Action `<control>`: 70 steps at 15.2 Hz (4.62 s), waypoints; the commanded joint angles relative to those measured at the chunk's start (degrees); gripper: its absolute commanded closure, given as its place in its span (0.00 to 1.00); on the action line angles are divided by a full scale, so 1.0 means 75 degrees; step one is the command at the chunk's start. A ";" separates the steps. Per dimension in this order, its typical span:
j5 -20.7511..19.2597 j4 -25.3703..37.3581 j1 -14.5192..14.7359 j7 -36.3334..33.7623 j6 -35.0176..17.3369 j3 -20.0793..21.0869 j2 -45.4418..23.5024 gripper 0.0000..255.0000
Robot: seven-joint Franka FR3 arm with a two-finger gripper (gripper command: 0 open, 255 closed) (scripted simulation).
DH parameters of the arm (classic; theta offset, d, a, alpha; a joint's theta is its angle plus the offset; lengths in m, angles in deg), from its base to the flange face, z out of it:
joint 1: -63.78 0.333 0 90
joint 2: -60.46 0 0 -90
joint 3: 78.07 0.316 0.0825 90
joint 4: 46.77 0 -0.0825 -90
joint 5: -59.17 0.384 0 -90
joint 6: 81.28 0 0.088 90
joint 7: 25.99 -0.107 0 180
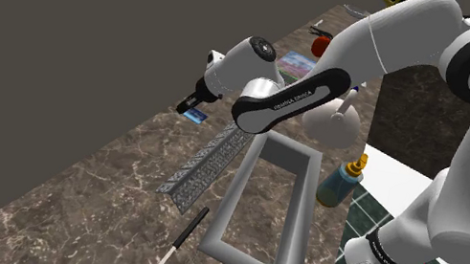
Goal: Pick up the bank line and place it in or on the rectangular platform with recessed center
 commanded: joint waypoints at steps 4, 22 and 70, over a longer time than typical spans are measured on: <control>0.0000 0.0000 0.0001 -0.0001 0.0002 0.0000 -0.0001 1.00; 0.0876 0.0330 -0.0571 0.0776 0.1458 0.0750 0.1113 1.00; 0.3214 -0.5490 0.1552 -0.0872 0.4079 0.2337 0.9623 1.00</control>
